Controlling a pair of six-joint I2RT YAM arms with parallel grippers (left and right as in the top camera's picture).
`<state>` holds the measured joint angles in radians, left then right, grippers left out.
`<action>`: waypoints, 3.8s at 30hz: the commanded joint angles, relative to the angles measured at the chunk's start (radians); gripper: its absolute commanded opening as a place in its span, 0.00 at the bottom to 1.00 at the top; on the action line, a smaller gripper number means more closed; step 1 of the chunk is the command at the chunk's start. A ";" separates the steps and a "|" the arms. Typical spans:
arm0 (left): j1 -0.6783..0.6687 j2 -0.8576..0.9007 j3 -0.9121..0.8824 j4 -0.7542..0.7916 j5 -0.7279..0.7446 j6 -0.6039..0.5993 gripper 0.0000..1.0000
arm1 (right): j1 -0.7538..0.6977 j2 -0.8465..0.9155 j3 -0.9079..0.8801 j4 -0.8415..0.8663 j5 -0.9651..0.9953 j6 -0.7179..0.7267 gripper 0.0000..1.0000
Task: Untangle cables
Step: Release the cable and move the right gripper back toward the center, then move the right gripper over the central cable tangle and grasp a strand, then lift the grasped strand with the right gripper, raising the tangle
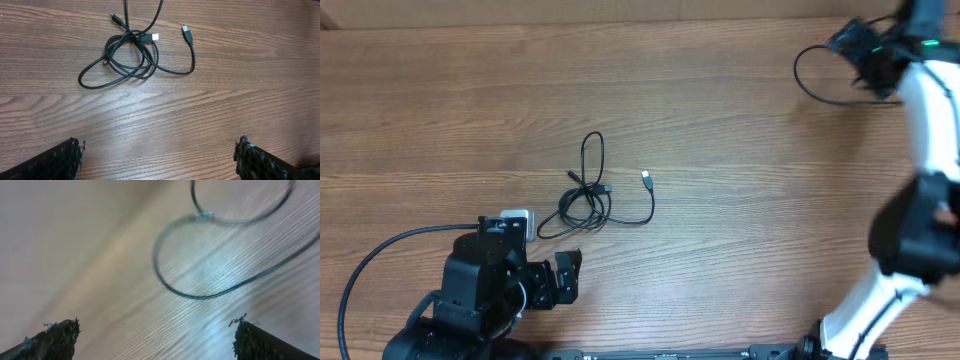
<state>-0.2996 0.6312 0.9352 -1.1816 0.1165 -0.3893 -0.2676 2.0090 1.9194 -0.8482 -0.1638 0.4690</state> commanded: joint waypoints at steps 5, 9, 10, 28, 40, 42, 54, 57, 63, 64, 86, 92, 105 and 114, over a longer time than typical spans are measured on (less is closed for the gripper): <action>-0.002 0.003 -0.009 0.004 0.007 0.016 0.99 | -0.018 -0.271 0.043 -0.200 -0.265 -0.011 1.00; -0.002 0.003 -0.009 0.004 0.007 0.016 1.00 | 0.027 -0.285 0.041 -0.353 -0.287 -0.012 1.00; -0.002 0.003 -0.009 0.004 0.007 0.015 0.99 | 0.044 -0.283 0.033 -0.391 -0.287 -0.023 1.00; -0.002 0.003 -0.009 0.004 0.007 0.016 0.99 | 0.473 -0.279 -0.155 -0.515 -0.282 -0.164 1.00; -0.002 0.003 -0.009 0.004 0.007 0.015 0.99 | 0.730 -0.279 -0.360 -0.135 -0.282 -0.055 0.99; -0.002 0.003 -0.009 0.004 0.007 0.016 1.00 | 0.758 -0.279 -0.388 -0.067 -0.283 -0.049 0.99; -0.002 0.003 -0.009 0.004 0.007 0.015 1.00 | 0.896 -0.201 -0.474 0.203 -0.274 0.069 0.97; -0.002 0.003 -0.009 0.004 0.007 0.016 1.00 | 0.924 -0.155 -0.474 0.244 -0.275 0.127 0.94; -0.002 0.003 -0.009 0.004 0.007 0.015 0.99 | 0.960 -0.077 -0.474 0.269 -0.223 0.145 0.92; -0.002 0.003 -0.009 0.004 0.007 0.016 1.00 | 0.962 -0.065 -0.474 0.269 -0.216 0.156 0.90; -0.002 0.003 -0.009 0.004 0.007 0.015 1.00 | 0.961 0.063 -0.472 0.510 -0.013 0.152 0.33; -0.002 0.003 -0.009 0.004 0.007 0.016 1.00 | 0.950 0.030 -0.471 0.492 -0.012 0.151 0.04; -0.002 0.003 -0.009 0.004 0.007 0.015 1.00 | 0.812 -0.346 -0.452 0.389 0.007 0.098 0.04; -0.002 0.003 -0.009 0.005 0.007 0.016 1.00 | 0.789 -0.500 -0.452 0.290 -0.087 0.099 0.04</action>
<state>-0.2996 0.6331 0.9352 -1.1812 0.1165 -0.3893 0.5079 1.5196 1.4513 -0.5388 -0.1810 0.5755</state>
